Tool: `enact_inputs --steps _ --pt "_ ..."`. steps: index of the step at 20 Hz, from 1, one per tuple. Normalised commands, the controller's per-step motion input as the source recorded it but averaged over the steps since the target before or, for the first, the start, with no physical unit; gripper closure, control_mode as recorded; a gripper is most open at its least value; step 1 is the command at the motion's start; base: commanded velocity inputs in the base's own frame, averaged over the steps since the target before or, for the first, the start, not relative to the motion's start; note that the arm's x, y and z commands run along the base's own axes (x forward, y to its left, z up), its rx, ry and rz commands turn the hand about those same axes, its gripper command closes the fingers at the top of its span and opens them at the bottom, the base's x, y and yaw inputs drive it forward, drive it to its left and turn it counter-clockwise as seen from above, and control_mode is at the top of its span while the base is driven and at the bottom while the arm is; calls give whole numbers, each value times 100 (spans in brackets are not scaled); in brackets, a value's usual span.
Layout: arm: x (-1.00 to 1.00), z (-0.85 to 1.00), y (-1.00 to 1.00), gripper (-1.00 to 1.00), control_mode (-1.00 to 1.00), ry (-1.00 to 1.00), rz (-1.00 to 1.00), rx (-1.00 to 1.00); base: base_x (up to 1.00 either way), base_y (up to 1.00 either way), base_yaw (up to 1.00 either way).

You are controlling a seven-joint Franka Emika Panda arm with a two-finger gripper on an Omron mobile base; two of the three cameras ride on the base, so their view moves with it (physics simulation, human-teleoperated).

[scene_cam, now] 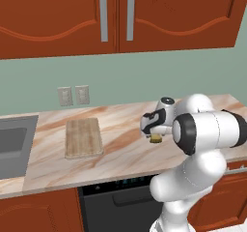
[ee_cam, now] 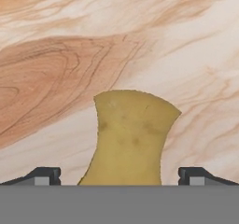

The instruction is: Pick up the sponge from the counter and clean the cutting board by briefly scrubbing or pressing down on the cutting board. Once finished, release the sponge.

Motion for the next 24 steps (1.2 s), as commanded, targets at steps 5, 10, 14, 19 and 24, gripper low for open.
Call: enact_inputs --steps 5,10,14,19,24 --pt "15 -2 0 -100 -100 0 0 0 0 0 0" --pt "11 -3 0 -100 -100 0 0 0 0 0 0" --pt "1 -18 0 -100 -100 0 0 0 0 0 0" --pt "0 -22 0 -100 -100 0 0 0 0 0 0" --pt "0 -4 0 100 -100 0 0 0 0 0 0"
